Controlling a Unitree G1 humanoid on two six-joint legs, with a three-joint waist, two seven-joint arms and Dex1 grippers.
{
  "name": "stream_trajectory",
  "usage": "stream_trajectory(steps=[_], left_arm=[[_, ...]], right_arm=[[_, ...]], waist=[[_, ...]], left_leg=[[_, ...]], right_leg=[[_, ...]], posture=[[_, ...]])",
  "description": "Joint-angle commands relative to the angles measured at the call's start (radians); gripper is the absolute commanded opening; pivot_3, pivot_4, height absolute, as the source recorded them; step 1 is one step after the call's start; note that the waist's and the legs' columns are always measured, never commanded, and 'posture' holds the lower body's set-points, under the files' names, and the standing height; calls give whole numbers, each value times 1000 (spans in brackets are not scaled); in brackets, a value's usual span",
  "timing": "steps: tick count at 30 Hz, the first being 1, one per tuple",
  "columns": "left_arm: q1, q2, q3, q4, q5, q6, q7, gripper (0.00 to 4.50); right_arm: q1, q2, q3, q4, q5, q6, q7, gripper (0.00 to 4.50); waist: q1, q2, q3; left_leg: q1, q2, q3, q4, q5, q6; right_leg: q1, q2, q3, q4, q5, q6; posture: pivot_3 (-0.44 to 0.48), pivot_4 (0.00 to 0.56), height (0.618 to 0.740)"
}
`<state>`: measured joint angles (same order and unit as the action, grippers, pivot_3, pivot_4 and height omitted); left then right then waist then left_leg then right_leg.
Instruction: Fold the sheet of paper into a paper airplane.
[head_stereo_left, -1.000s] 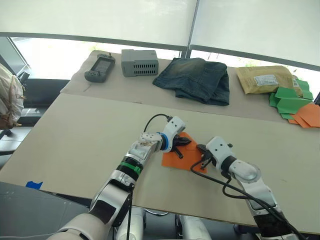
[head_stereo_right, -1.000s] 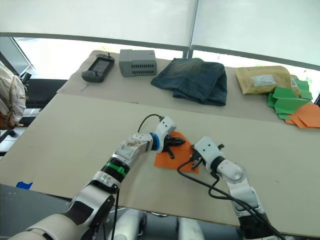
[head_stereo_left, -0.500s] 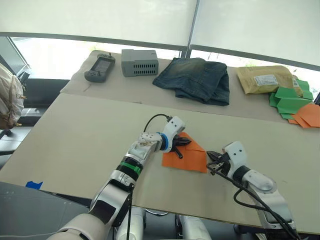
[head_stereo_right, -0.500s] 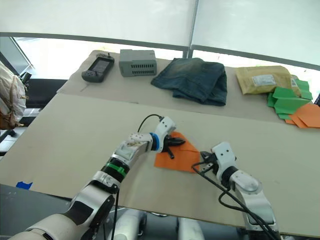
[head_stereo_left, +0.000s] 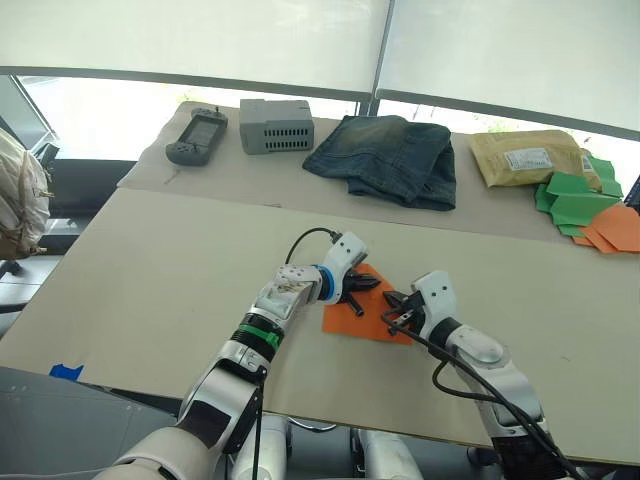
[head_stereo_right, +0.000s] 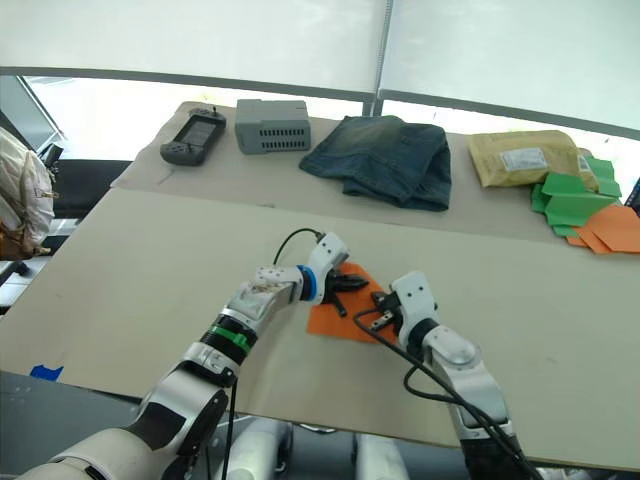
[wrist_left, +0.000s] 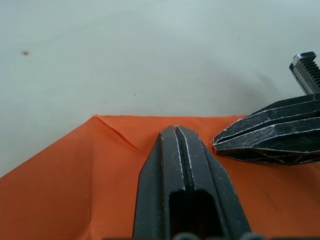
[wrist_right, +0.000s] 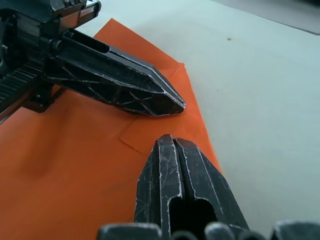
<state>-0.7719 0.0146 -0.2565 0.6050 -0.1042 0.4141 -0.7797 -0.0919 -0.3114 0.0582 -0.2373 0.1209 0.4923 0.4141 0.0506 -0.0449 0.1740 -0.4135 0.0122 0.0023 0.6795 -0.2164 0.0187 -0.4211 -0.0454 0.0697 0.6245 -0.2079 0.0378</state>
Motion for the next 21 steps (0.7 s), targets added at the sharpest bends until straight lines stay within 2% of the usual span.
stream_trajectory(steps=[1, 10, 14, 21], left_arm=[[-92, -30, -4, -8, 9, -62, -14, 0], [-165, -81, -6, 111, 29, -140, -5, 0], [-204, -106, 16, 153, 27, -184, 25, 0], [-247, -120, 58, 167, 15, -228, 45, 0]], right_arm=[[20, 7, 7, 38, -8, 64, -27, 13], [26, 7, 17, 42, -14, 134, -62, 13], [35, 14, 10, 42, -4, 177, -76, 13], [34, 17, 21, 42, -4, 193, -82, 13]], waist=[[1, 0, 0], [19, 0, 0], [20, 0, 0], [21, 0, 0]], left_leg=[[0, 0, 0, 0, 0, 0], [5, 0, 0, 0, 0, 0], [11, 2, 0, -2, -2, -3], [12, 1, 3, -4, -5, -7]], right_leg=[[0, 0, 0, 0, 0, 0], [6, -1, 0, -2, -2, -4], [14, -1, -1, -10, -3, -3], [17, -6, -2, -14, -2, -2]], posture=[[0, 150, 728], [0, 150, 728], [0, 150, 728], [0, 150, 728]])
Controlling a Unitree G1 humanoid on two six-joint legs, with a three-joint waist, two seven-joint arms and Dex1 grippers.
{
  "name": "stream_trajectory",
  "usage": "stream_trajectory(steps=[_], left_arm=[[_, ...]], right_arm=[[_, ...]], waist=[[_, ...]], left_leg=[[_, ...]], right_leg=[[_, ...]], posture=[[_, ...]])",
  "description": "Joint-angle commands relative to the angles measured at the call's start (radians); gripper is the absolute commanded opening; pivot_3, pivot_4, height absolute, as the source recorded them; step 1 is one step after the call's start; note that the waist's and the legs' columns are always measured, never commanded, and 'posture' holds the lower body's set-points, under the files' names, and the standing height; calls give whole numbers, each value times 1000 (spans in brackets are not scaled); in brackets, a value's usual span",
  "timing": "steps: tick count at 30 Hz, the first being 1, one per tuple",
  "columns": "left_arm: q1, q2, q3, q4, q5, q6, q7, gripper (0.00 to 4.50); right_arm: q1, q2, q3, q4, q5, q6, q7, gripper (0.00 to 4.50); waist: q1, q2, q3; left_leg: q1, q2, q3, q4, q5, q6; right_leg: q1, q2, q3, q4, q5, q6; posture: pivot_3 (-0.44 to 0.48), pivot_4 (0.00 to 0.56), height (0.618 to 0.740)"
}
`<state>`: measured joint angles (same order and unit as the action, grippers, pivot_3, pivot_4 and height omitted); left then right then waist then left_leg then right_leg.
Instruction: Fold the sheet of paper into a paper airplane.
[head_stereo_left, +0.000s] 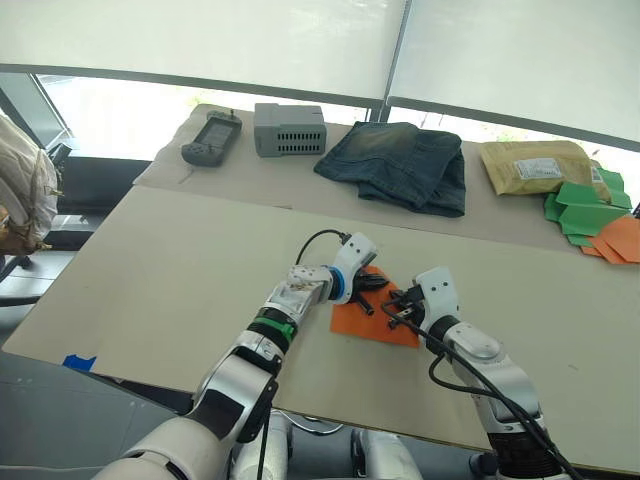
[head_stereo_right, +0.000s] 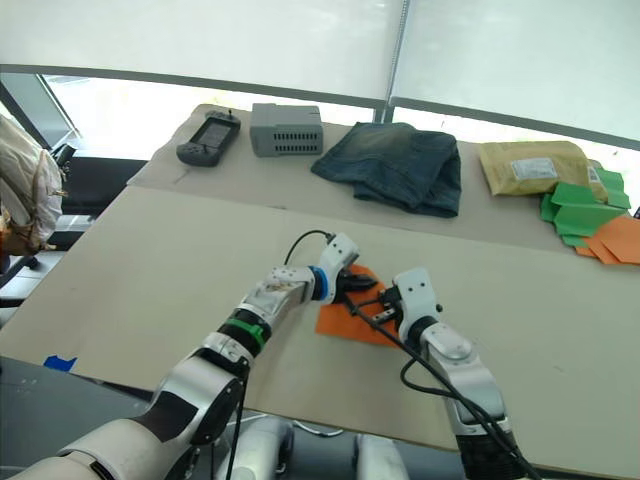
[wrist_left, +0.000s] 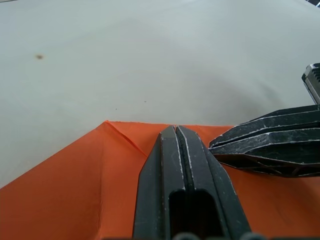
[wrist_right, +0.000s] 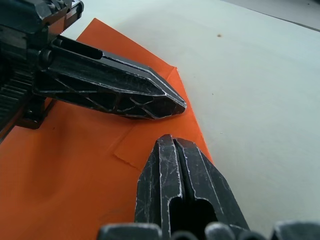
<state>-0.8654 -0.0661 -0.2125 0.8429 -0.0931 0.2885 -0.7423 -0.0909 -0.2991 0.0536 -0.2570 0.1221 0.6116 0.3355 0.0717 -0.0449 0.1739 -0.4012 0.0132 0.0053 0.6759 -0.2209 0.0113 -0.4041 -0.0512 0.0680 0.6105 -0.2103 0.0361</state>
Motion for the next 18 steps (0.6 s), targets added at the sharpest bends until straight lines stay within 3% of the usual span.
stream_trajectory(steps=[1, 5, 9, 13, 18], left_arm=[[-156, -46, 16, -64, 2, -120, 3, 0], [-165, -68, 7, -17, 23, -163, 2, 0], [-199, -72, -5, 82, 82, -161, 86, 0], [-215, -19, 8, 142, 121, -131, 212, 0], [-160, 68, 32, 46, 100, -89, 215, 0]], right_arm=[[31, 4, 27, 64, -6, 74, -4, 13], [20, 8, 35, 74, -8, 77, -8, 13], [11, 9, 42, 74, -9, 87, -10, 13], [3, 7, 45, 75, -9, 96, -10, 13], [-5, 0, 47, 78, -8, 102, -7, 13]], waist=[[0, 0, 0], [1, 0, 0], [9, 0, 0], [10, -3, -2], [-6, -5, -3]], left_leg=[[0, 0, 0, 0, 0, 0], [-1, 0, 1, 0, 0, 0], [1, -1, 4, -1, 0, 0], [4, 0, 5, -2, -1, -1], [8, 2, 0, -16, -1, -2]], right_leg=[[0, 0, 0, 0, 0, 0], [0, -2, -1, 0, 0, 1], [1, -4, -2, -1, 0, 2], [3, -6, -2, -3, -1, 3], [7, -7, -4, -20, -1, 3]], posture=[[0, 150, 728], [0, 150, 728], [0, 150, 728], [0, 150, 728], [0, 150, 728]])
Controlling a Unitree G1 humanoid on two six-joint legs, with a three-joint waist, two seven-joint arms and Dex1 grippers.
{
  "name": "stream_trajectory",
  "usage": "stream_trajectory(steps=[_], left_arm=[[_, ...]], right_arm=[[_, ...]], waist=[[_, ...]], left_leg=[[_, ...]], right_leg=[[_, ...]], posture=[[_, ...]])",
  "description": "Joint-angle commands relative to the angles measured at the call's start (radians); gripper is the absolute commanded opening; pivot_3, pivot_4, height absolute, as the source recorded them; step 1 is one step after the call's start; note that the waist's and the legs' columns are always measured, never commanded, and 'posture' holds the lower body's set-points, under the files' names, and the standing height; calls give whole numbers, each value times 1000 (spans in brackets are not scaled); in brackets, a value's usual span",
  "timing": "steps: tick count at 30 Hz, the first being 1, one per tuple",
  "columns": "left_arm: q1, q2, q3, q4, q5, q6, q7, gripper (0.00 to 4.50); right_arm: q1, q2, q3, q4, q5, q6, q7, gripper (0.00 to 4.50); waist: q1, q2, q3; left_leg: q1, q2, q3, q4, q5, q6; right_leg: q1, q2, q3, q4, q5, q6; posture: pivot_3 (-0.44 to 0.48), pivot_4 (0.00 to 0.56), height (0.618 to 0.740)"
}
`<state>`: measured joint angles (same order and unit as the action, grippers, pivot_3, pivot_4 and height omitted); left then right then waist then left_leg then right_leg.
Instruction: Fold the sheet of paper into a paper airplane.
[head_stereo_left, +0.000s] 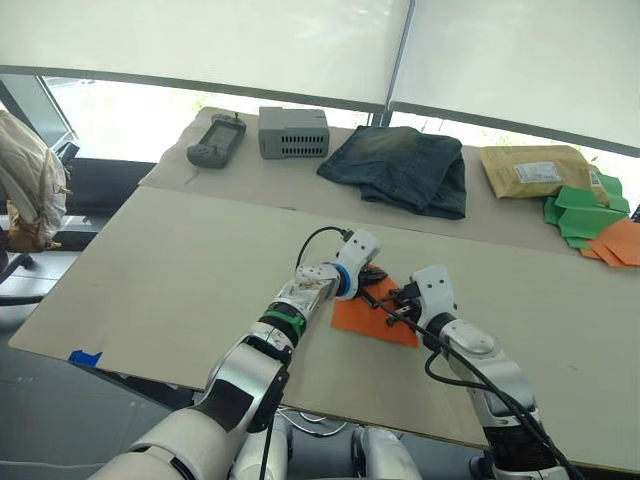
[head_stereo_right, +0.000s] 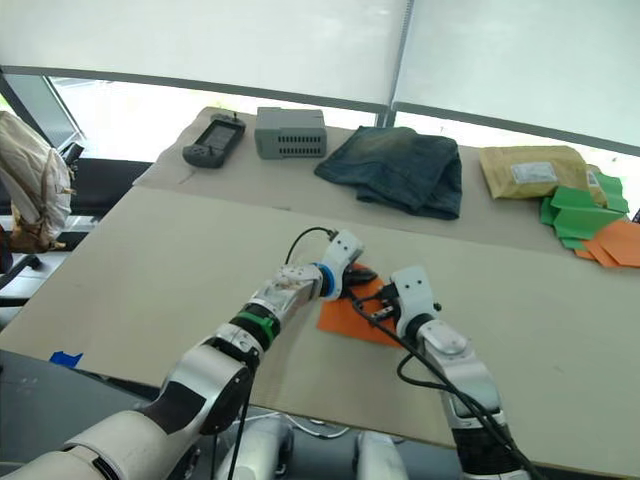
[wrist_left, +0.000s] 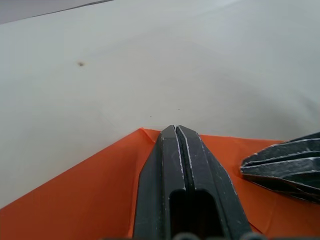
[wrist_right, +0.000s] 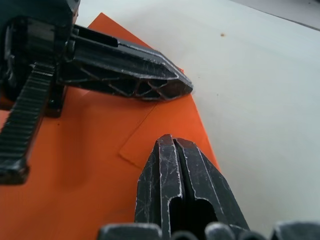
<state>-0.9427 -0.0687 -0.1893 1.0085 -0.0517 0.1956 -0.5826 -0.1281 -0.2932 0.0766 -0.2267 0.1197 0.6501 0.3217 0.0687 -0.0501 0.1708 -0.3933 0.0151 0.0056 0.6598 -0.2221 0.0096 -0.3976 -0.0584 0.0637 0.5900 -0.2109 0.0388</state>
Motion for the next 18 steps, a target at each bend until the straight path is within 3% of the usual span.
stream_trajectory(steps=[1, 9, 15, 18], left_arm=[[-65, 85, 12, -159, 51, 16, 43, 0], [155, 219, 92, -829, -165, 292, -88, 0], [261, 338, 135, -1100, -311, 453, -163, 0], [299, 378, 126, -1140, -342, 473, -187, 0]], right_arm=[[31, -7, 24, 49, -5, 63, 8, 13], [16, -17, 37, 65, -5, 59, 29, 13], [6, -22, 47, 70, -5, 54, 40, 13], [1, -28, 51, 61, -9, 35, 46, 13]], waist=[[-5, 0, 0], [-29, 0, 0], [-35, -1, 0], [-42, -1, 0]], left_leg=[[1, 0, 0, -1, 0, 0], [-12, 2, 2, 0, 6, 2], [-16, 2, 5, 0, 10, 7], [-17, 3, 6, 0, 10, 7]], right_leg=[[0, 0, -1, -1, 0, 0], [-9, -2, -3, 13, 10, 0], [-17, -1, -3, 21, 4, -3], [-19, -1, -4, 21, 4, -4]], posture=[[0, 150, 728], [0, 150, 728], [0, 150, 728], [0, 150, 728]])
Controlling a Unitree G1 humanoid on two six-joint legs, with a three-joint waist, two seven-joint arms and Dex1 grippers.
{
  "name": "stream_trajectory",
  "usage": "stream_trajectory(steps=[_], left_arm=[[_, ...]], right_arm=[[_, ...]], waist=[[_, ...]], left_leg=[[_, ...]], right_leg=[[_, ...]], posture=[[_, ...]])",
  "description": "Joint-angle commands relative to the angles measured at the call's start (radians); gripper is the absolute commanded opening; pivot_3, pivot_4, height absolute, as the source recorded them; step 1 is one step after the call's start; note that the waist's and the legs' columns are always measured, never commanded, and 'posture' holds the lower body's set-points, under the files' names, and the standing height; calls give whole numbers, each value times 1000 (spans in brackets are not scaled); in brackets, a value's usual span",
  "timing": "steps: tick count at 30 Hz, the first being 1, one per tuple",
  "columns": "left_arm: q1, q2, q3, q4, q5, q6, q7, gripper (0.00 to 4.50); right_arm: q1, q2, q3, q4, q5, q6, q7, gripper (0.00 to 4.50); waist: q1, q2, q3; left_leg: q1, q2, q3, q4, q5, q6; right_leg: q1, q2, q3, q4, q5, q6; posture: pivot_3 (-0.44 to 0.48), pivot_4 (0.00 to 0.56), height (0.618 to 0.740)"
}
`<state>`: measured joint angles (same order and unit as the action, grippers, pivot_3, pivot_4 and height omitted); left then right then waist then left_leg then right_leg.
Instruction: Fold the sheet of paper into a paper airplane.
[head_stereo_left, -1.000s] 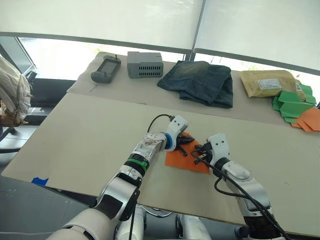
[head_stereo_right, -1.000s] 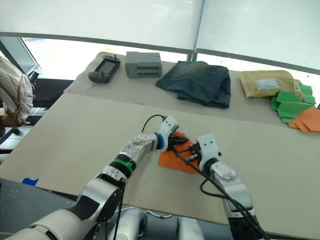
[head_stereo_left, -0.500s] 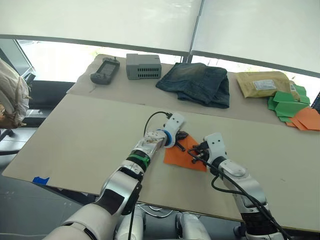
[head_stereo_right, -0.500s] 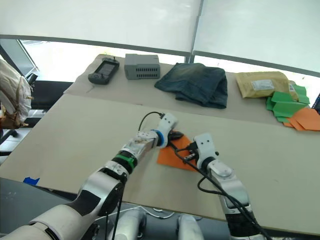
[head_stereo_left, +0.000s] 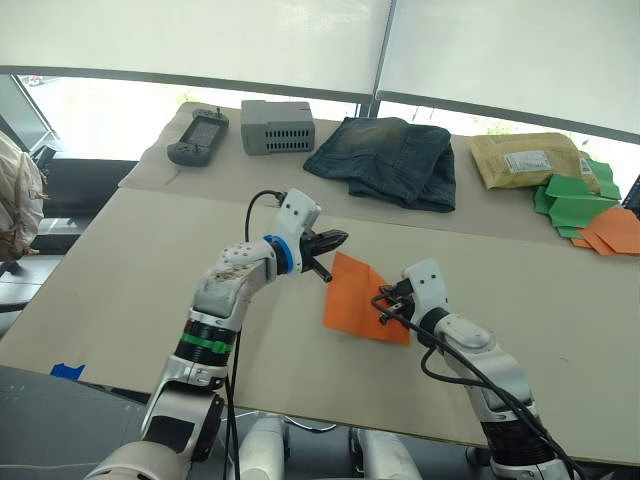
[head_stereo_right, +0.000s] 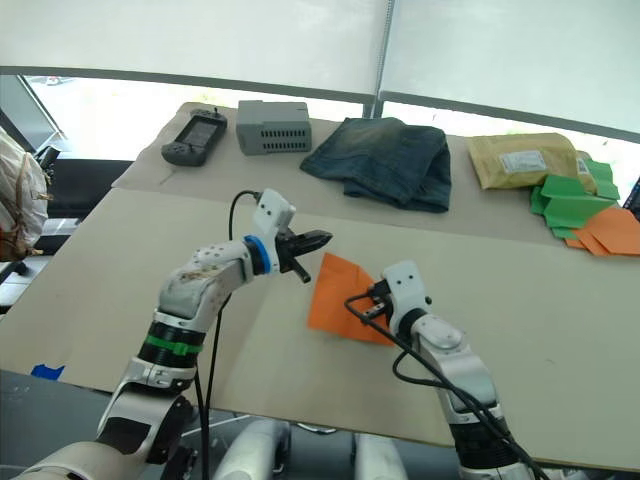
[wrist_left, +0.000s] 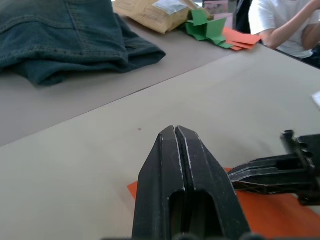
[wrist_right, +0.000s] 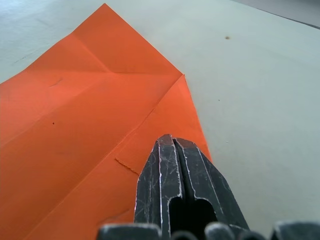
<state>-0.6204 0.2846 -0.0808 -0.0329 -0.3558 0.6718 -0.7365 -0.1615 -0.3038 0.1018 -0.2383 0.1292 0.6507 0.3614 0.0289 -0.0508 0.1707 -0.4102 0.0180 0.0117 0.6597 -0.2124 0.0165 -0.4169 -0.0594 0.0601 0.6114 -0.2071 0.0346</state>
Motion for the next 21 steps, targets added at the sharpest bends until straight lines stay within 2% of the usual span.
stream_trajectory(steps=[1, 5, 9, 16, 21], left_arm=[[-15, 34, 11, -102, -38, -3, -35, 0], [38, 87, -18, -106, -42, 0, -78, 0], [62, 113, 30, -75, -64, 17, -66, 0], [47, 119, 111, -85, -177, 190, -38, 0], [21, 125, 122, -65, -201, 281, 10, 0]], right_arm=[[33, -19, 27, 68, -20, 28, 9, 13], [22, -51, 18, -23, -1, 0, 48, 13], [8, -118, 9, -123, 17, -7, 111, 13], [-16, -237, 3, -210, 32, -42, 215, 13], [-57, -243, 5, -199, 33, -54, 244, 13]], waist=[[-5, 0, 0], [-18, 0, 0], [-26, 3, 1], [-32, 6, 3], [-37, 6, 4]], left_leg=[[0, 0, 0, 0, 0, 0], [-4, 0, 0, 0, 2, 3], [-7, 0, 0, 0, 3, 5], [-14, -2, 0, 0, 2, 5], [-14, -3, 0, 0, 3, 5]], right_leg=[[-1, 0, 0, 0, 0, 0], [-2, -1, 1, -1, 0, 1], [-6, 0, 1, 0, -2, 6], [-11, 0, 1, 0, -1, 5], [-10, 0, 1, 1, -3, 9]], posture=[[0, 150, 728], [0, 150, 728], [0, 150, 728], [0, 150, 728], [0, 150, 728]])
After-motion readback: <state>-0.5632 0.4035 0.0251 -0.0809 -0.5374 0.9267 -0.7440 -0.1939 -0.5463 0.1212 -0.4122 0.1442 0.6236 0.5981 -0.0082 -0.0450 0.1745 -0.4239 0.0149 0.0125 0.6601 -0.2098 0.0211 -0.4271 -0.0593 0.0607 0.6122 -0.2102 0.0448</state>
